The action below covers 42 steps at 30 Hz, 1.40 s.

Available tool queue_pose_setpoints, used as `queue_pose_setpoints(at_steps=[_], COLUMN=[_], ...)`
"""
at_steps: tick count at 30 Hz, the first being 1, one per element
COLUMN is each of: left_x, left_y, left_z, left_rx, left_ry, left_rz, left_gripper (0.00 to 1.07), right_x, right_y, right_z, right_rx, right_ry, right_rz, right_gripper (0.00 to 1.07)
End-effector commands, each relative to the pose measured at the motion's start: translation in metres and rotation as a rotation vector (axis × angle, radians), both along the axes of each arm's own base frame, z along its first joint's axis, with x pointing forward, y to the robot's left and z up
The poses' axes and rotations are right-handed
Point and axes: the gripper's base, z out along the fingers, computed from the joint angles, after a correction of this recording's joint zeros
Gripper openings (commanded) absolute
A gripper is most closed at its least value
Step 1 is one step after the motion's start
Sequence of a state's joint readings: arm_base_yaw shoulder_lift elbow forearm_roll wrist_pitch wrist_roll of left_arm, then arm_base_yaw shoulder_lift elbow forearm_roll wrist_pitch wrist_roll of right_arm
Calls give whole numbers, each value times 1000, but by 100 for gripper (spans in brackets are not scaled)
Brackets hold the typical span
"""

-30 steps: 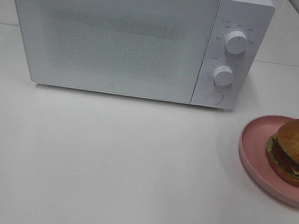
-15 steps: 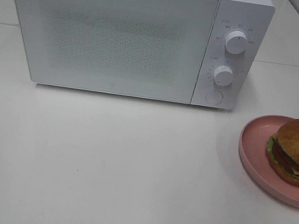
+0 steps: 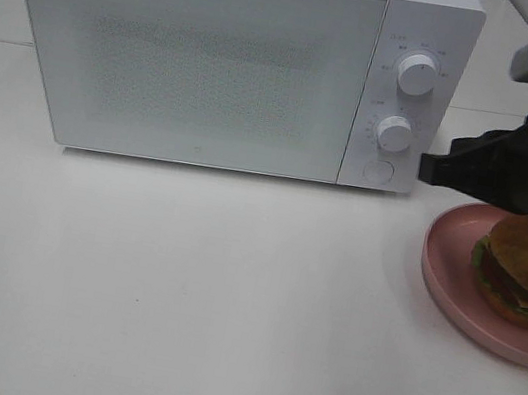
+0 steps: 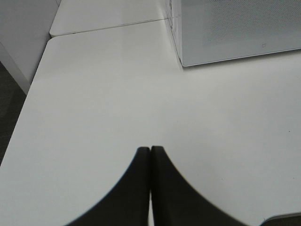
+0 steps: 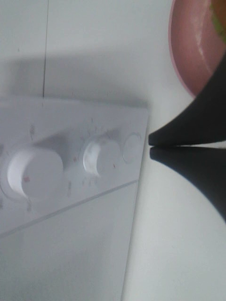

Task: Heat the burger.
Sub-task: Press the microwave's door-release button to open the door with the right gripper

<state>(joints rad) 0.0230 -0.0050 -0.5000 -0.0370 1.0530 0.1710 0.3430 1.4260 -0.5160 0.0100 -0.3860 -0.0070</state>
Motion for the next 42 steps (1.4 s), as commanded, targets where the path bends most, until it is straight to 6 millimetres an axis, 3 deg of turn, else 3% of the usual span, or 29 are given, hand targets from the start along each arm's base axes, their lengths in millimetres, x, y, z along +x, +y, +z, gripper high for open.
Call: queue_pose_setpoints(at_steps=[1,7,13,17,20,28,30,42], left_x=[-3,-3,-3,-3,-3,-3,-3,-3], left_y=[-1,-1,-1,-1,-1,-1,-1,-1], left_z=[0,0,0,0,0,0,0,0], left_rx=[-7,-7,-7,-7,-7,-7,-7,-7], left_ry=[-33,-33,-33,-33,-33,-33,-33,-33], left_rz=[-2,-2,-2,-2,-2,-2,-2,-2], left_gripper=[0,0,0,0,0,0,0,0], right_x=[-1,-1,5,14,15,22,24,37], right_y=[28,48,53,58,59,61,59,56], right_z=[-8,-22,-36,-46,-47,-52,-62,-81], right_rx=[15,116,263,492,530,857,982,1120], right_ry=[-28,-15,60,157,160,194,257,274], right_rz=[95,108,19,-122,-137,-273,-386,-573], right_gripper=[0,0,0,0,0,0,0,0])
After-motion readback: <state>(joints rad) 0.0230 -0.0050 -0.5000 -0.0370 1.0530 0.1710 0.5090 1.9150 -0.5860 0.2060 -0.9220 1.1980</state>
